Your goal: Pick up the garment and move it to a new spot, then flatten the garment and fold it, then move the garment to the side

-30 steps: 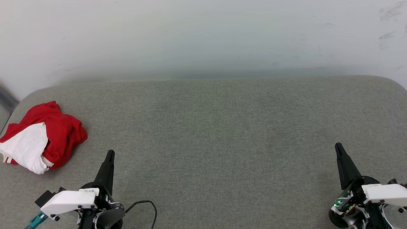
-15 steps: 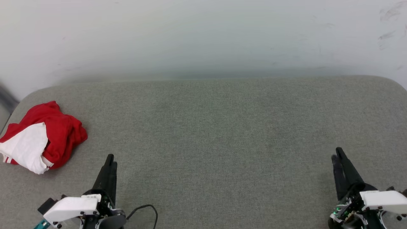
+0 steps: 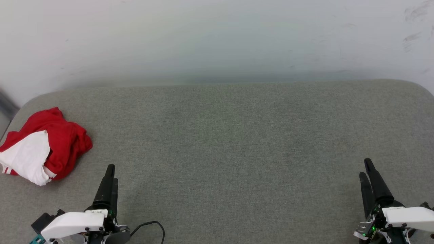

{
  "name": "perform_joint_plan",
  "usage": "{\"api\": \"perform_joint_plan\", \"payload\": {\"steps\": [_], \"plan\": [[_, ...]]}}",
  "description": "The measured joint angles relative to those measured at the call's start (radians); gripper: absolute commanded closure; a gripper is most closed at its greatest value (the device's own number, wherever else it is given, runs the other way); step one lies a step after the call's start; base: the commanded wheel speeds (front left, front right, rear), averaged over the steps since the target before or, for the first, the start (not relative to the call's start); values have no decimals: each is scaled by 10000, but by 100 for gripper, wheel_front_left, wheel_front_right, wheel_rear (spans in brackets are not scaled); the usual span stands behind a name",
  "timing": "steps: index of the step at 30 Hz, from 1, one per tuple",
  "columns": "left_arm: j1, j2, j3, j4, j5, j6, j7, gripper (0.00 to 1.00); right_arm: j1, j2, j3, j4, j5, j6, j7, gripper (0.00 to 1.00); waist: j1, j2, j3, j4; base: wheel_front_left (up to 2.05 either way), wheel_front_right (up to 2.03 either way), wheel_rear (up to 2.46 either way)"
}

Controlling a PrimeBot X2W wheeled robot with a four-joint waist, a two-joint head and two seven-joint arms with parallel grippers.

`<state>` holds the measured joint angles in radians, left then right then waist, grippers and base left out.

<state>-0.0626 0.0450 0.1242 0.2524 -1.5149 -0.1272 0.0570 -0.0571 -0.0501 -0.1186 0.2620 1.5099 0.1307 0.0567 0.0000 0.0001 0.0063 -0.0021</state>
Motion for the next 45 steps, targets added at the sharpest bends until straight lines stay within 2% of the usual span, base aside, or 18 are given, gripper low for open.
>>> {"api": "perform_joint_plan", "payload": {"steps": [8, 23, 32, 45], "plan": [[-1, 2, 0, -725, 1674, 477, -374, 0, 8, 2, -46, -754, -1923, 0, -351, 0, 0, 0, 38, -8, 0, 0, 0], [37, 6, -761, -1682, 5317, 1576, -959, 0, 247, 2, 372, -1785, -5580, 0, -930, 0, 0, 0, 94, -31, 0, 0, 0], [132, 27, -1120, -1875, 6962, 2027, -1256, 0, 429, 2, 479, -1806, -7026, 0, -1248, 0, 0, 0, 108, -47, 0, 0, 0], [186, 119, -1578, -2130, 8671, 2445, -1666, 0, 573, 2, 535, -1881, -8805, 0, -1651, 0, 0, 0, 151, -61, 0, 0, 0]]}}
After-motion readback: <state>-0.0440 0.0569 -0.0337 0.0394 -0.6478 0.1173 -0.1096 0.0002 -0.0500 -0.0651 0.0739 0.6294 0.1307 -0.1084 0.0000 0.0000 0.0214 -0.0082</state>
